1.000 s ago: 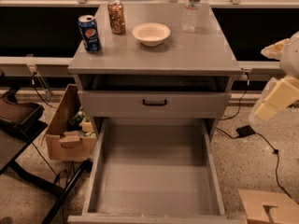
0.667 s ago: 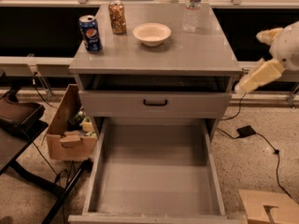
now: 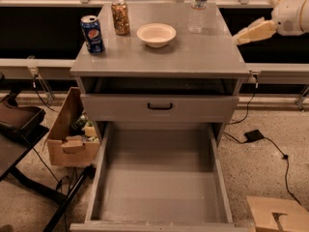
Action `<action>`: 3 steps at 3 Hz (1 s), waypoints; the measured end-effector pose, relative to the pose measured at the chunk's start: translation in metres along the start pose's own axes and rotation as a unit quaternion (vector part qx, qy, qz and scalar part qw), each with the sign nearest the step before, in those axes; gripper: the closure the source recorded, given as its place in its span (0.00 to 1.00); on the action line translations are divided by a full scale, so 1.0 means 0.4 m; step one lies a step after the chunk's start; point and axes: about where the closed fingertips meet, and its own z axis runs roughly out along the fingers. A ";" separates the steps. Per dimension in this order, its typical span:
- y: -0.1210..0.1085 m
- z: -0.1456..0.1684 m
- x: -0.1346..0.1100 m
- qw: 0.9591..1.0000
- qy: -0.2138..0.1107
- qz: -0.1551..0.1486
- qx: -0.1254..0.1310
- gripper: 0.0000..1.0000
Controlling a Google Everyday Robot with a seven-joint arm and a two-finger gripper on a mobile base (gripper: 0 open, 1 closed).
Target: Place water bottle into middle drawer
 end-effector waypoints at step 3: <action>-0.055 0.042 -0.018 0.999 -0.021 0.021 0.035 0.00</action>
Offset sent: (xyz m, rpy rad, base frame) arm -0.0022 -0.0037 0.0210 -0.0091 -0.0338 -0.0058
